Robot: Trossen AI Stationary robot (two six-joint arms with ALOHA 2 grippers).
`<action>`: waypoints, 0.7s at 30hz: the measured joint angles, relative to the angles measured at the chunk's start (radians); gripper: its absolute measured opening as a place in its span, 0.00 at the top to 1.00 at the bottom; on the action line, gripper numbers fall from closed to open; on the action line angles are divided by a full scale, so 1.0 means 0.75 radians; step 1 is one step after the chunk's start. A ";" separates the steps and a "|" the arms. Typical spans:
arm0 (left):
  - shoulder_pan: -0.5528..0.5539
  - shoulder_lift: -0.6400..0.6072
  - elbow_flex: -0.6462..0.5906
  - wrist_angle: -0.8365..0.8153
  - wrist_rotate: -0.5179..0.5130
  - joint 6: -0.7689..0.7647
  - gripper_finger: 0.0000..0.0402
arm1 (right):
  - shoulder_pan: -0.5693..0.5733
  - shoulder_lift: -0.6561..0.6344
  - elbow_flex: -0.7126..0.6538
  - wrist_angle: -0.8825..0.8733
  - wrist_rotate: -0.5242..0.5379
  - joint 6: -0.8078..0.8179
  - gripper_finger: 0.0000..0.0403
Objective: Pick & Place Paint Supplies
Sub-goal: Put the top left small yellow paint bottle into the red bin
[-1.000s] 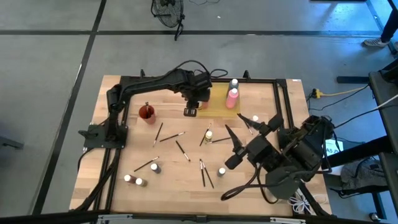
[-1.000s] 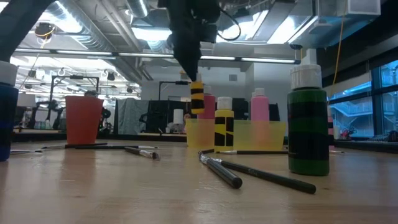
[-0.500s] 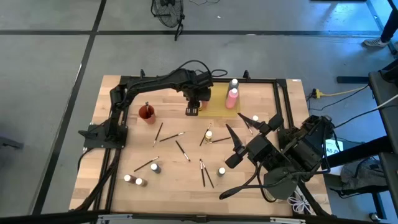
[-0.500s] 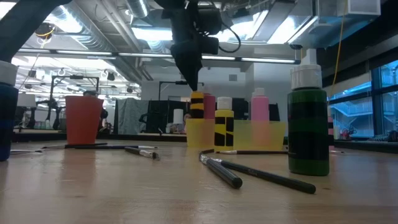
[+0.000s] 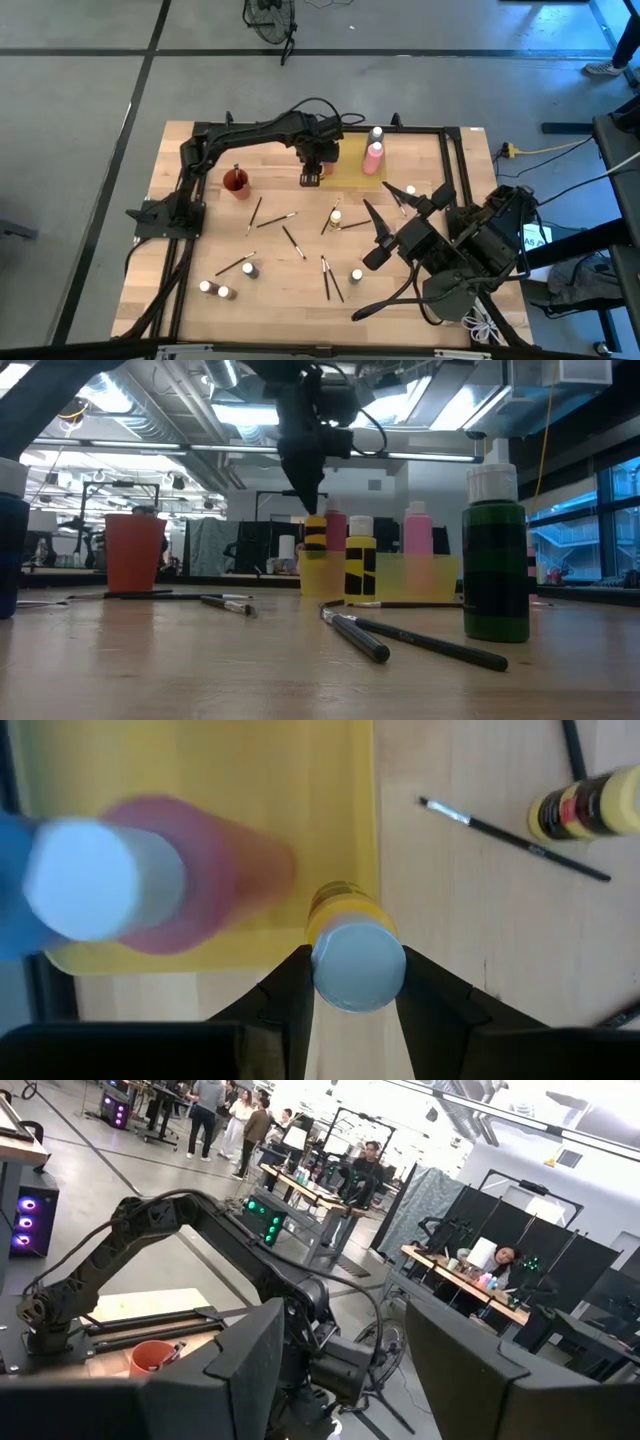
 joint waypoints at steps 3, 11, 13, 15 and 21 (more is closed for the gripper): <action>0.000 0.021 0.001 0.003 0.003 -0.002 0.72 | 0.000 0.000 0.000 -0.005 0.000 0.000 0.47; 0.007 0.056 0.000 -0.001 0.005 -0.005 0.72 | 0.001 -0.001 0.000 -0.021 -0.033 0.004 0.47; 0.006 0.055 0.000 0.014 0.009 -0.005 0.72 | 0.001 -0.001 0.000 -0.024 -0.042 0.004 0.47; 0.006 0.055 0.001 0.048 0.026 -0.005 0.72 | 0.001 -0.001 0.000 -0.032 -0.045 0.004 0.47; 0.014 0.055 0.001 0.061 0.056 -0.003 0.72 | 0.001 -0.001 0.000 -0.044 -0.045 0.004 0.47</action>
